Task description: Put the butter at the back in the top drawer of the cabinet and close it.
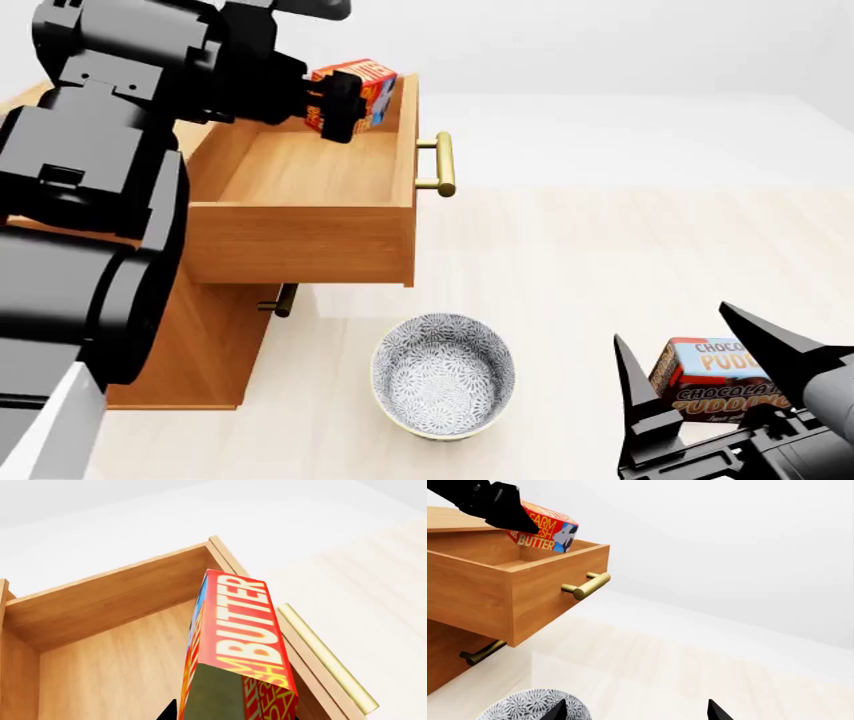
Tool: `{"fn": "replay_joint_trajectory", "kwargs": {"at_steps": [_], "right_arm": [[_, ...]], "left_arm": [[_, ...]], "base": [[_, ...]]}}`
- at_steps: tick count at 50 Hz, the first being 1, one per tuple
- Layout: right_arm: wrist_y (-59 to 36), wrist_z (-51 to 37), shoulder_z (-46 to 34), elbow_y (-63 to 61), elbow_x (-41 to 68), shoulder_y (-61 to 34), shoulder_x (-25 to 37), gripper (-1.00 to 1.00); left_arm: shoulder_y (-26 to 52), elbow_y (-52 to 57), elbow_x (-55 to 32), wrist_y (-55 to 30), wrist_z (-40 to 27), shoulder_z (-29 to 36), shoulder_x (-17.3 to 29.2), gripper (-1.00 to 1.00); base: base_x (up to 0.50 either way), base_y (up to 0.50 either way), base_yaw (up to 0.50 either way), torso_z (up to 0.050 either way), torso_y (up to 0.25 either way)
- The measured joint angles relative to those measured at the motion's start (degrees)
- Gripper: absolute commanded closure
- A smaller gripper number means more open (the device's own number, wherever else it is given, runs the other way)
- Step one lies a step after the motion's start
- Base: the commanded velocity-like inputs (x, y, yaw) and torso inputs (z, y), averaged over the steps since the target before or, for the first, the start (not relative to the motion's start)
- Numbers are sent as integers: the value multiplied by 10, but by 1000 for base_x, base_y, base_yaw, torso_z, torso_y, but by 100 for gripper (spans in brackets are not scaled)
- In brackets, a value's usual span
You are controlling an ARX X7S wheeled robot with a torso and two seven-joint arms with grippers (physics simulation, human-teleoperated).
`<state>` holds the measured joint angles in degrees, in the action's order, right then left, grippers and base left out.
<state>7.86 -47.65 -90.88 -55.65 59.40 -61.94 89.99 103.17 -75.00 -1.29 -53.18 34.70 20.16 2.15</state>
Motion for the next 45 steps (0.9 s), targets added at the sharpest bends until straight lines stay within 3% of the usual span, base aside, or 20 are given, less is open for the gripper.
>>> {"fn": "replay_joint_trajectory", "kwargs": {"at_steps": [45], "right_arm": [[10, -9, -2, 1, -12, 10, 0, -100]], "left_arm": [[-45, 0, 20, 7, -16, -36, -7, 100]], "base": [[0, 0, 0, 0, 1]]}}
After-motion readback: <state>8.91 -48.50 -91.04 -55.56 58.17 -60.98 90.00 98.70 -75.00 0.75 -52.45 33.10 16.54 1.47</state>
